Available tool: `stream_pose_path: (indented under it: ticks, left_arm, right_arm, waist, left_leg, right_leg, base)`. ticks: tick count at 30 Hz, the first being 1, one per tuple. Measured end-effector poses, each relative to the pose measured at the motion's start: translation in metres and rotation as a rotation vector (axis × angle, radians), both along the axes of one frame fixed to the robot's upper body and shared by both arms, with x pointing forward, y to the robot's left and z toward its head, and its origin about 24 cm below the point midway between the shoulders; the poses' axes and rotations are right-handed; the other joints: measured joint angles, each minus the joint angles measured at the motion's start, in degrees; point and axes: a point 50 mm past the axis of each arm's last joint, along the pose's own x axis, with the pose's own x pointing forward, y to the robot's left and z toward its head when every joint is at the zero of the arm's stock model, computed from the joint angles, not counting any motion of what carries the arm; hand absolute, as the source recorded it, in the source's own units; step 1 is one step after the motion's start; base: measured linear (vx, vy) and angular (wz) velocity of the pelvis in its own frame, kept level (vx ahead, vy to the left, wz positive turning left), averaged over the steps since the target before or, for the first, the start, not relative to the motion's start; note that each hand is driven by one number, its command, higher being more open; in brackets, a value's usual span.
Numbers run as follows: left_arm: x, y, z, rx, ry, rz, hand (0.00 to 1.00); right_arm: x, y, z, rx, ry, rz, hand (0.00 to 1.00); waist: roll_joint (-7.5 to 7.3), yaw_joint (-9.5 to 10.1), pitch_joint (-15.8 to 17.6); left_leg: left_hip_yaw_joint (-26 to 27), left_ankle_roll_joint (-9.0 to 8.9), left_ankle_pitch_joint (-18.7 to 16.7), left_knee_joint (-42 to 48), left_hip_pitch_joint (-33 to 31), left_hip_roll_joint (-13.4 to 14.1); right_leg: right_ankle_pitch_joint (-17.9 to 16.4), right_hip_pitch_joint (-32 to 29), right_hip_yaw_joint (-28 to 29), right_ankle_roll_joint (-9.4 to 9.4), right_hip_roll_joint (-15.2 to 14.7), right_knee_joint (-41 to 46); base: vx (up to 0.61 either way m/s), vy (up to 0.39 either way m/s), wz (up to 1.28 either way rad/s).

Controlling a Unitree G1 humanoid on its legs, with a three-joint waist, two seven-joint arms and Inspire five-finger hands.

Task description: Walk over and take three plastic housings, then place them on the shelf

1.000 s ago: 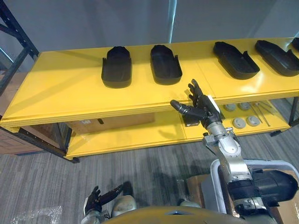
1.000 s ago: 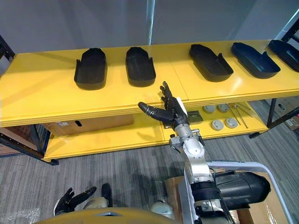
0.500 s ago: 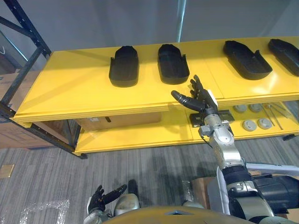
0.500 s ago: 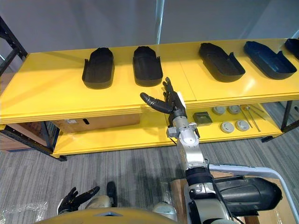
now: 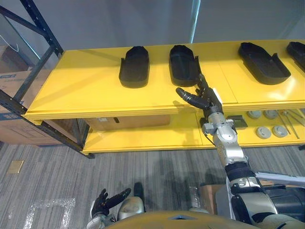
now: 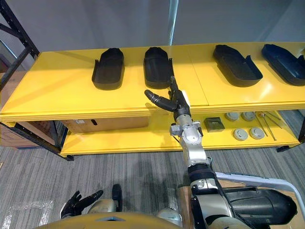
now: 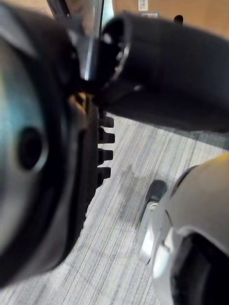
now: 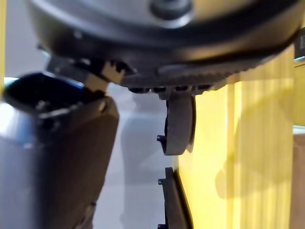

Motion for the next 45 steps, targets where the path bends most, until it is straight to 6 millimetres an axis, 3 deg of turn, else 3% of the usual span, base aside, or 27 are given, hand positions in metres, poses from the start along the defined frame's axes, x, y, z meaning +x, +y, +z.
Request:
stream_pose_path:
  ticks: [32, 37, 42, 45]
  left_arm:
    - [0.000, -0.003, 0.000, -0.014, -0.001, -0.014, 1.00]
    - [0.001, -0.002, 0.000, -0.015, -0.009, -0.006, 1.00]
    - [0.000, 0.007, 0.002, 0.010, -0.010, 0.018, 1.00]
    - [0.000, 0.010, 0.003, 0.026, -0.011, 0.021, 1.00]
  right_arm:
    - [0.024, -0.006, 0.014, -0.007, -0.028, -0.058, 1.00]
    - [0.002, 0.002, 0.031, -0.067, -0.141, -0.014, 1.00]
    - [-0.033, 0.013, 0.057, -0.111, -0.280, 0.113, 1.00]
    - [-0.041, 0.015, 0.061, -0.100, -0.304, 0.171, 1.00]
  waist:
    - [0.66, 1.24, 1.6]
    - [0.20, 1.14, 2.0]
    - [-2.15, -0.50, 2.6]
    - [-3.07, -1.59, 2.5]
  left_leg:
    - [-0.7, 0.38, -0.3, 0.0, 0.3, -1.7]
    - [0.7, 0.62, -0.8, 0.0, 0.1, -1.7]
    - [3.5, 0.56, -1.4, 0.0, 0.3, -0.8]
    - [4.1, 0.38, -1.5, 0.0, 0.5, -0.5]
  right_leg:
    - [-0.4, 0.7, -1.3, 0.94, -1.9, 0.7]
    - [-0.4, -0.3, 0.4, 1.01, -2.0, 0.7]
    - [-0.3, -2.1, 3.3, 0.94, -1.6, 0.7]
    - [-0.3, -2.2, 3.9, 0.87, -1.3, 0.7]
  base:
    - [0.00, 0.000, 0.01]
    - [0.01, -0.005, -0.12]
    - [0.03, -0.022, -0.27]
    - [0.01, -0.024, -0.15]
